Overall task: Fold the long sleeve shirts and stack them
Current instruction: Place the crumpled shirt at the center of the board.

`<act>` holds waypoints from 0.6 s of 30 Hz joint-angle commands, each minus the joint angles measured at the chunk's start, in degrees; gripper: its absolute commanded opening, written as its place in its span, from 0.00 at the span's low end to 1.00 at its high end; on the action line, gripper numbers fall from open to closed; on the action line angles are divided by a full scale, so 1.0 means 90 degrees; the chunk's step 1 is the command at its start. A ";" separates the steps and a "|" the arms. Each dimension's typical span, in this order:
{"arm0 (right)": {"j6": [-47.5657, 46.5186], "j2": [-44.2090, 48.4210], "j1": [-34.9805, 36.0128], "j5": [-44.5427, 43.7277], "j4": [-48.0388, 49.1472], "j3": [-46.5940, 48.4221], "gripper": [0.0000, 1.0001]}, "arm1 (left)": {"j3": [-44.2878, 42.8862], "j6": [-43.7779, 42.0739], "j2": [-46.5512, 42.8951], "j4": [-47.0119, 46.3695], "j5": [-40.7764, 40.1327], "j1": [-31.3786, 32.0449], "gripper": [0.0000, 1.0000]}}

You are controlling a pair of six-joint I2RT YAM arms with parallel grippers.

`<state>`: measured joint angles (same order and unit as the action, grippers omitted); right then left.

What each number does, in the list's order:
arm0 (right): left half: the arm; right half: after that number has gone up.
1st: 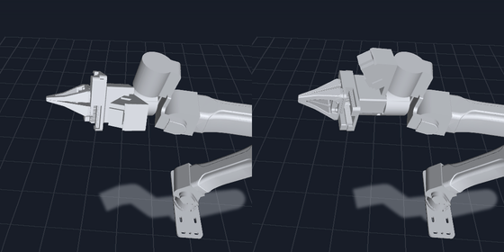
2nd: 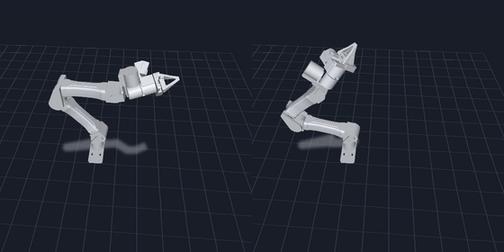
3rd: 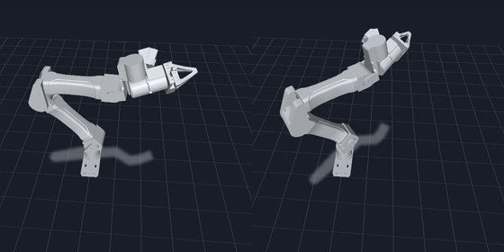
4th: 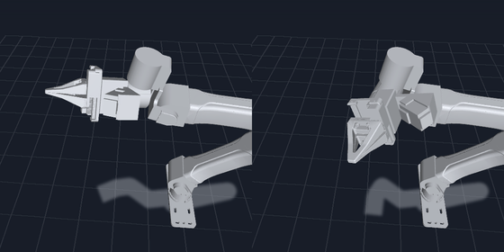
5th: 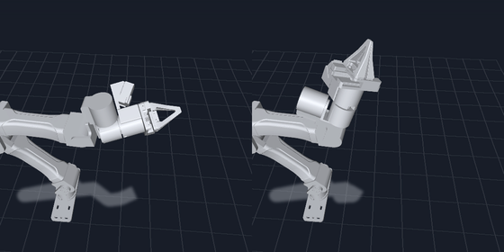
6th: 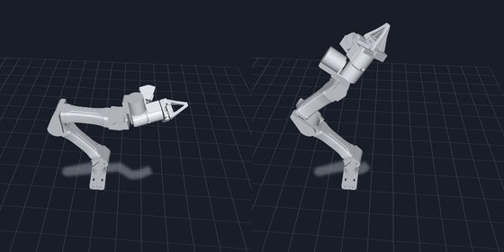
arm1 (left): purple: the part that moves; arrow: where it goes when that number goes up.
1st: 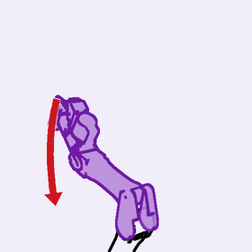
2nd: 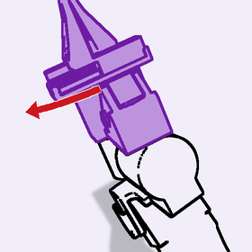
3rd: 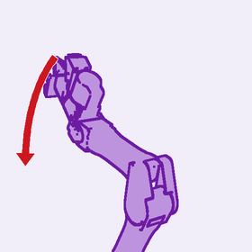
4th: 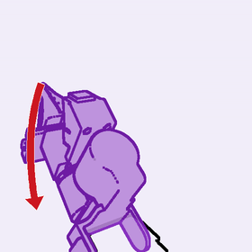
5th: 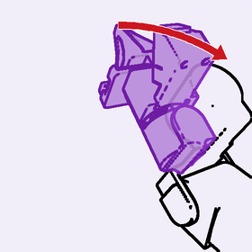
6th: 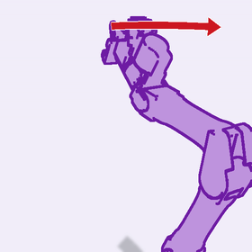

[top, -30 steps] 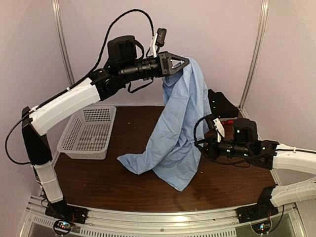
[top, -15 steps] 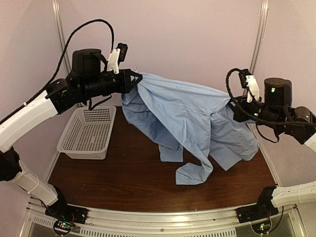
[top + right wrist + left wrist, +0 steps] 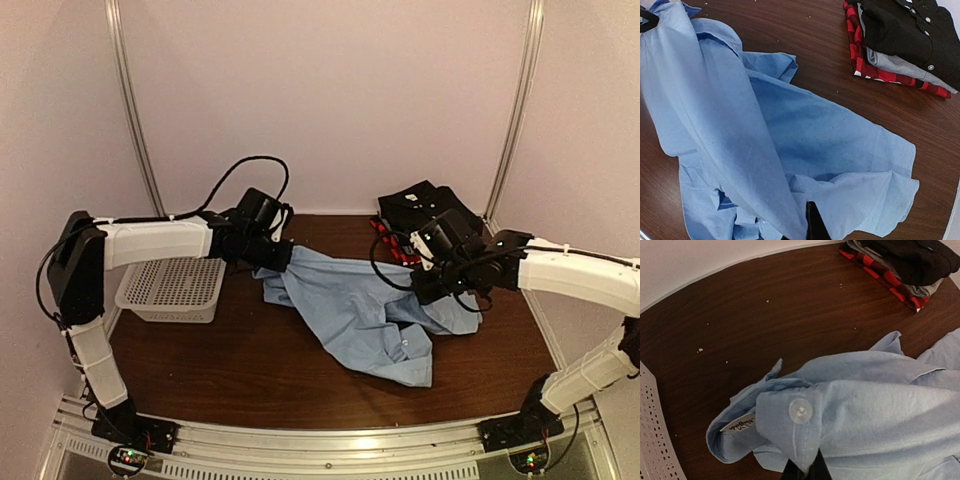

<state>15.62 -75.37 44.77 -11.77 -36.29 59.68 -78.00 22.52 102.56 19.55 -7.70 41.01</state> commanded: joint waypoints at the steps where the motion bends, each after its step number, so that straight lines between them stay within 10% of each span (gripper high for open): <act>1: 0.0195 -0.0580 -0.0237 -0.0147 0.0294 0.0106 0.05 | -0.0592 -0.0177 0.0669 -0.0443 -0.0228 -0.0492 0.05; 10: 0.0176 -0.0718 -0.0290 0.1054 0.1069 -0.0503 0.83 | 0.1008 0.0066 -0.0758 -0.1610 -0.0088 -0.0602 0.82; 18: 0.0215 -0.0319 -0.0248 0.1631 0.1342 -0.0884 1.00 | 0.1647 0.0196 -0.1775 -0.0240 -0.0882 -0.0599 0.92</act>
<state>17.06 -80.49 42.26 0.10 -27.14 51.77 -64.25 23.46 88.44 10.92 -9.50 35.64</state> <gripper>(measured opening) 0.996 0.922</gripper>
